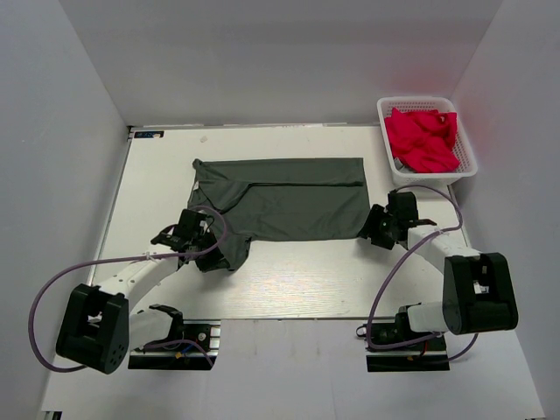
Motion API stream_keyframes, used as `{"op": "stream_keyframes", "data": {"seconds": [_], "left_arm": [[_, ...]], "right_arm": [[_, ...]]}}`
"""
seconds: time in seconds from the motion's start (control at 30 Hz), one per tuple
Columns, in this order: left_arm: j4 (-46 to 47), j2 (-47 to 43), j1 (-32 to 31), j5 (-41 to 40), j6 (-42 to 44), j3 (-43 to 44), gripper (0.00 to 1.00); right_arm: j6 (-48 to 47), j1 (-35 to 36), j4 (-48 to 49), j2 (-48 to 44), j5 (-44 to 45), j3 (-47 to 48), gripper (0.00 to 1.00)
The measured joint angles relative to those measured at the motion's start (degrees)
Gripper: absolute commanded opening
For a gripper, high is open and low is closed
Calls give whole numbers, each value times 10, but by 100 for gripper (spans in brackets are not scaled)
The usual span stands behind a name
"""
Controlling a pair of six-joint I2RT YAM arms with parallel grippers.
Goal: Fold and stack the t-shirts
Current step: Grap the side of the flattened tshirt closest away from the robot with both arms
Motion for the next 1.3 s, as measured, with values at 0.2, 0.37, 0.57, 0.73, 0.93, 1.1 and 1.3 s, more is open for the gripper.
{"op": "stream_keyframes", "data": {"seconds": [0.2, 0.37, 0.57, 0.73, 0.93, 1.1, 1.3], "left_arm": [[-10, -1, 0, 2, 2, 29, 0], [-11, -1, 0, 2, 7, 57, 0], [-12, 8, 0, 2, 9, 80, 0], [-18, 9, 0, 2, 9, 80, 0], [-23, 9, 0, 2, 12, 81, 0], [-30, 9, 0, 2, 14, 87, 0], [-28, 10, 3, 5, 18, 92, 0]], "right_arm": [[0, 0, 8, 16, 1, 2, 24], [-5, 0, 7, 18, 15, 7, 6], [-9, 0, 7, 17, 21, 18, 40], [-17, 0, -5, 17, 24, 30, 50], [-16, 0, -8, 27, 43, 37, 49], [-13, 0, -7, 54, 37, 45, 20], [-11, 0, -6, 58, 22, 47, 0]]}}
